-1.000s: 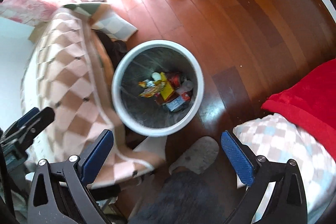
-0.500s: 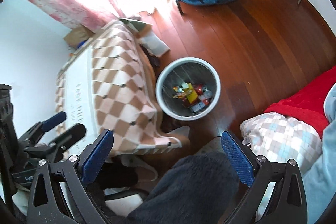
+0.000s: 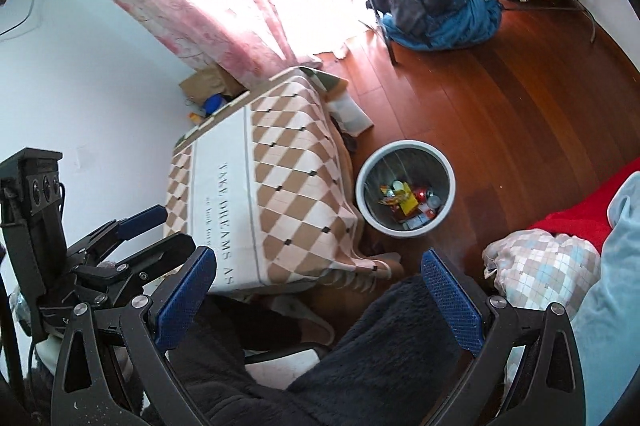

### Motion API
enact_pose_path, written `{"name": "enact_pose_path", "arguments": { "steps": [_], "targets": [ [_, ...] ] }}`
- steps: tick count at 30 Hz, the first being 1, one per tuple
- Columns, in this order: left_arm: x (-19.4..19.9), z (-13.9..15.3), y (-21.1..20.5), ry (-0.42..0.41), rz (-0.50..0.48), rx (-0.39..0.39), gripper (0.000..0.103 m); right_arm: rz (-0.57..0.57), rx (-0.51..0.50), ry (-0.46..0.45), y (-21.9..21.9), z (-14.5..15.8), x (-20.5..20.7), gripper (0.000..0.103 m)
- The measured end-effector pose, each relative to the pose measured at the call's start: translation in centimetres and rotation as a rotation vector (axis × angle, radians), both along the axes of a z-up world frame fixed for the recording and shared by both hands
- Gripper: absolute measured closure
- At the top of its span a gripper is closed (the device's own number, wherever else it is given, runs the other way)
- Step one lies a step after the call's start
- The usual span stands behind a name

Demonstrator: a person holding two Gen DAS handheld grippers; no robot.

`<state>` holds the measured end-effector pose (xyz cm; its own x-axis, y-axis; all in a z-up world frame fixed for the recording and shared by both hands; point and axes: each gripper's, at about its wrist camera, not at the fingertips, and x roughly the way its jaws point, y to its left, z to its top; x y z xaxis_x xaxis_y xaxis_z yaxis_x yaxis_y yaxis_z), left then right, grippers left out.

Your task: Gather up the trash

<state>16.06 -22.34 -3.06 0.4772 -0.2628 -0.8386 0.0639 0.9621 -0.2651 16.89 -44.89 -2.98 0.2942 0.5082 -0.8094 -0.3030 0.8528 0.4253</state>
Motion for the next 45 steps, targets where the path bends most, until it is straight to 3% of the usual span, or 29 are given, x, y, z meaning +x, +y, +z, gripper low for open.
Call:
{"name": "enact_pose_path", "arguments": {
  "steps": [12,45],
  "targets": [
    [-1.8,3.2,0.0,-0.043,-0.022,-0.036,0.0,0.029,0.017,-0.032,0.3,3.4,-2.3,0.0],
    [-2.9,3.7,0.4,-0.045,-0.014,-0.049,0.0,0.019,-0.006,-0.033,-0.7,4.0,-3.8,0.0]
  ]
}}
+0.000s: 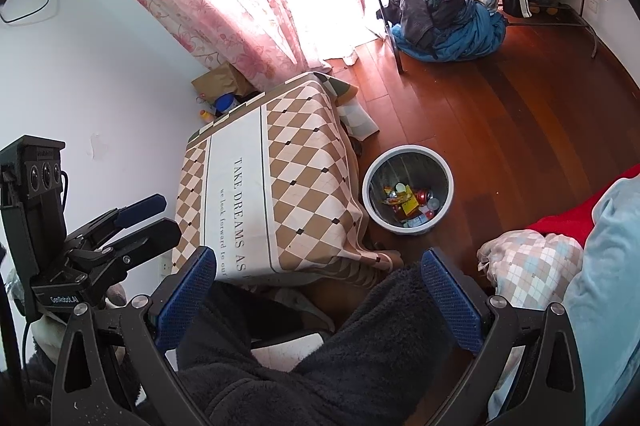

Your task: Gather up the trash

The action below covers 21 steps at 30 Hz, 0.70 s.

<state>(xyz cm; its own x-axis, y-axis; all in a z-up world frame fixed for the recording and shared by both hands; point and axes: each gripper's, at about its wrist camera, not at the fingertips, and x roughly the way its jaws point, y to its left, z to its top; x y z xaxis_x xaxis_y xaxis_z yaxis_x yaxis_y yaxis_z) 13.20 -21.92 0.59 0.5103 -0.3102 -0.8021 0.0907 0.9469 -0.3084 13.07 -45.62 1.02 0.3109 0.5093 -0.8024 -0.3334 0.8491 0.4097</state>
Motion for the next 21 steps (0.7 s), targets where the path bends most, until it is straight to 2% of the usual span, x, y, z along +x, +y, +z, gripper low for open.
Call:
{"name": "enact_pose_path", "arguments": {
  "steps": [21],
  "targets": [
    [-0.3,1.2,-0.5,-0.017,0.001,-0.015,0.0,0.014,-0.007,-0.01,0.8,0.2,-0.3,0.0]
  ]
}}
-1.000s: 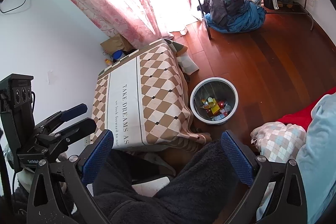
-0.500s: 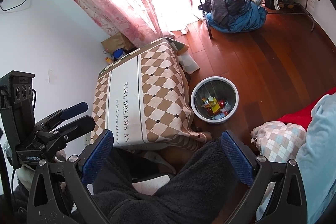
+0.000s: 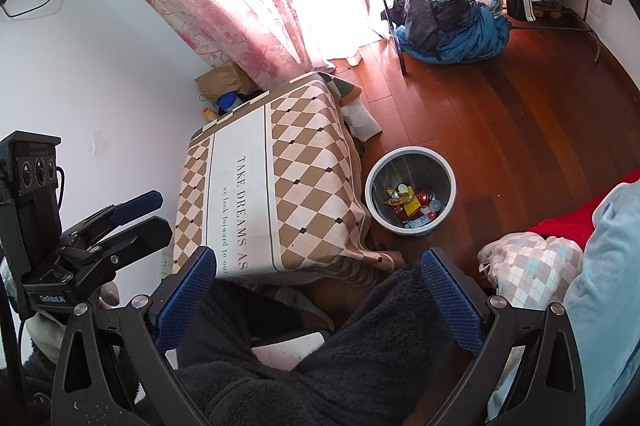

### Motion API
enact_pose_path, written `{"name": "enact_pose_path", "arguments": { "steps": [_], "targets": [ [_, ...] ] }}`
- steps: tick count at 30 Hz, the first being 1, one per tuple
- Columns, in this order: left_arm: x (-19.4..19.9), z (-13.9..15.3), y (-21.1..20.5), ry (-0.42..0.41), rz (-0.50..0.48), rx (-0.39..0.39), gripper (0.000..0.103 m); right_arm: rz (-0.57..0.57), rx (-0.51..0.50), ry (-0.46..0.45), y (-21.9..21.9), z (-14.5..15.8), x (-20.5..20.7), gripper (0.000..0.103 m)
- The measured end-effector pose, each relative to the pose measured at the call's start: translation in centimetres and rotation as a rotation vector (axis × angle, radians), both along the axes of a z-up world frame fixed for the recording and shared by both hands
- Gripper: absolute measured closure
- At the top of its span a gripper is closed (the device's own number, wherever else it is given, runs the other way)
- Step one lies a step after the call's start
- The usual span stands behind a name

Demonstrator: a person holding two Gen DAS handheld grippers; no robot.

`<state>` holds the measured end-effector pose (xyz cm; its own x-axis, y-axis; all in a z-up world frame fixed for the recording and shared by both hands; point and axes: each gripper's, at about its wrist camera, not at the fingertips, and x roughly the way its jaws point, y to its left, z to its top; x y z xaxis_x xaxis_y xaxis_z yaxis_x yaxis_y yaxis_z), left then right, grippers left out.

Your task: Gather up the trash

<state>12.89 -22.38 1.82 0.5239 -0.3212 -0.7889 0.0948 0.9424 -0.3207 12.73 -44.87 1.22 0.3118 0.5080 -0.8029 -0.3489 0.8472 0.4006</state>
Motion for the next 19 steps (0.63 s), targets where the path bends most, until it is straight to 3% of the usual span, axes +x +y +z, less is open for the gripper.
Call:
{"name": "enact_pose_path", "arguments": {
  "steps": [19],
  "targets": [
    [-0.14,0.25,-0.07,0.0,-0.011,-0.018,0.0,0.0,0.001,-0.001,0.23,0.04,-0.15,0.0]
  ]
}}
